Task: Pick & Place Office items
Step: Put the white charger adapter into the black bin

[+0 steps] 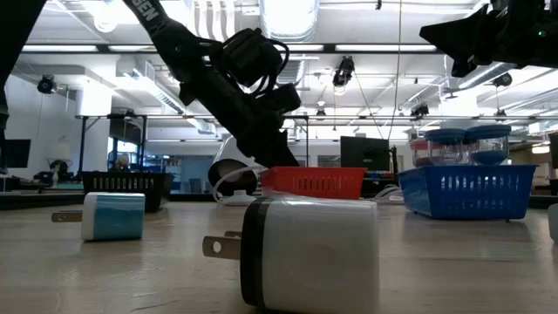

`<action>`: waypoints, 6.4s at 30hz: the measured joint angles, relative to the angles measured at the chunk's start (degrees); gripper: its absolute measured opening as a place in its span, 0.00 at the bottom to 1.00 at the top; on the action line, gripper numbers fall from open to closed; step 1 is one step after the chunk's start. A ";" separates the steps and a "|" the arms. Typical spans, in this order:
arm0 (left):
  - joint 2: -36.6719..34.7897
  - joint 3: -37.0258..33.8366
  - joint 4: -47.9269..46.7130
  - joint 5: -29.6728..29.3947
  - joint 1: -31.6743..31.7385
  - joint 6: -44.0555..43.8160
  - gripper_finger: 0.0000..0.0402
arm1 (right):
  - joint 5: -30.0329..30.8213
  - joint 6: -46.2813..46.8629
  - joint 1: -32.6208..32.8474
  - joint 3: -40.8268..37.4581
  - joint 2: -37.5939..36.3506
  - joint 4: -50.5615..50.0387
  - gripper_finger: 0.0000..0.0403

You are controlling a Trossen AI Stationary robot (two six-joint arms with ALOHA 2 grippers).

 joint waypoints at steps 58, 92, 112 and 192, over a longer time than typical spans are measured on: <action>-87.17 -42.03 -4.90 0.48 -0.88 2.75 0.01 | 0.02 0.00 0.02 0.00 2.27 0.53 0.02; -104.70 -57.46 -1.30 1.09 -0.87 2.83 0.00 | 0.04 0.03 0.01 0.00 2.27 0.44 0.02; -104.70 -58.21 0.76 1.15 -0.87 2.41 0.00 | -9.56 1.52 0.83 5.61 8.06 -3.95 0.02; -103.52 -58.23 -1.05 1.07 -0.90 -1.95 0.00 | -32.68 -13.34 22.40 86.08 102.28 -54.48 0.69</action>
